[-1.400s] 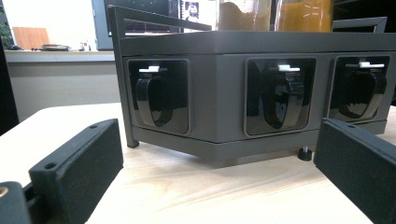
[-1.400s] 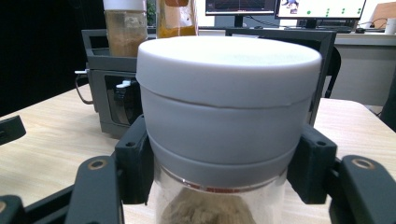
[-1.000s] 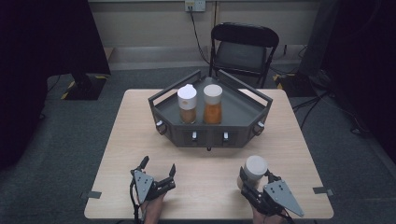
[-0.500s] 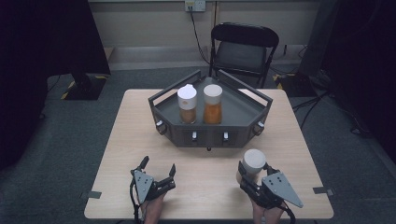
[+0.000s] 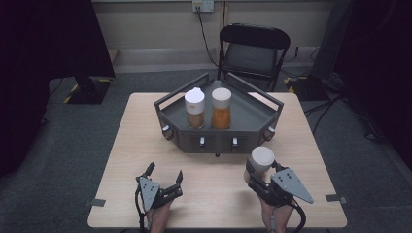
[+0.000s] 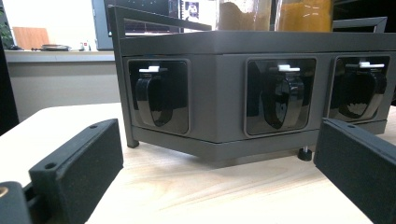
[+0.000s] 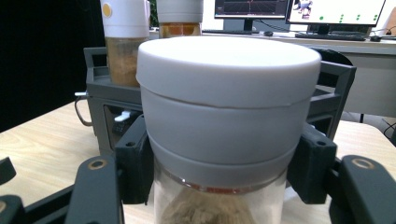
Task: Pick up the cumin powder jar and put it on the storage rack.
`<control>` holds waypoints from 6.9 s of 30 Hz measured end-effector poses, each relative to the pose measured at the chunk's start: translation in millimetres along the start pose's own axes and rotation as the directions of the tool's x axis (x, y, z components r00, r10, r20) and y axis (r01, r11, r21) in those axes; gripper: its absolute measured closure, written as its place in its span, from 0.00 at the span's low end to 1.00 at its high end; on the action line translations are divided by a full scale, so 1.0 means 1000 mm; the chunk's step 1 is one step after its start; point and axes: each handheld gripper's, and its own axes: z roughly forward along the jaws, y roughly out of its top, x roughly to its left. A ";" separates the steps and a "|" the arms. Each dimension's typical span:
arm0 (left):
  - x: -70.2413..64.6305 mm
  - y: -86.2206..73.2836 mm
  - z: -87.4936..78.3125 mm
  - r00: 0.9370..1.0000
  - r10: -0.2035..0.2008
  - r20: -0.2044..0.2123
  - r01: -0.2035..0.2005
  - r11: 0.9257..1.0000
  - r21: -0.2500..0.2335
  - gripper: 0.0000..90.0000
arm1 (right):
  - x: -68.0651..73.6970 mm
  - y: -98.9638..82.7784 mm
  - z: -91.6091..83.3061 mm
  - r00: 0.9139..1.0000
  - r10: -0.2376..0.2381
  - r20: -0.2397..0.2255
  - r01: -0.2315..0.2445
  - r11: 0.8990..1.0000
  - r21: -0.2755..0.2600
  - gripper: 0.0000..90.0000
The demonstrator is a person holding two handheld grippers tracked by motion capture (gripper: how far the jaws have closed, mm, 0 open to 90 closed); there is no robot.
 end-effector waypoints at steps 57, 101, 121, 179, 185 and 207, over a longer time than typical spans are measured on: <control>0.000 0.000 0.000 1.000 0.000 -0.001 0.000 1.000 0.000 0.01 | -0.025 0.081 0.080 0.999 -0.032 -0.007 0.032 0.999 -0.023 0.39; 0.000 0.000 0.000 1.000 0.000 0.003 0.000 1.000 0.000 0.01 | -0.035 0.079 0.156 0.999 -0.018 0.034 0.017 1.000 0.013 0.39; 0.001 0.000 0.000 1.000 0.000 0.005 0.000 1.000 0.000 0.01 | -0.041 0.076 0.168 1.000 -0.001 0.031 -0.001 0.999 0.046 0.39; 0.001 0.000 0.000 1.000 -0.002 0.004 0.002 1.000 -0.002 0.01 | -0.046 0.073 0.173 0.999 0.029 0.041 -0.031 0.998 0.057 0.23; 0.001 0.000 0.000 1.000 -0.002 0.004 0.002 1.000 -0.002 0.01 | -0.046 0.070 0.172 0.998 0.035 0.045 -0.037 0.998 0.041 0.12; 0.001 0.000 0.000 1.000 -0.002 0.003 0.002 1.000 -0.002 0.01 | -0.042 0.065 0.157 0.998 0.018 0.059 -0.016 1.000 -0.026 0.00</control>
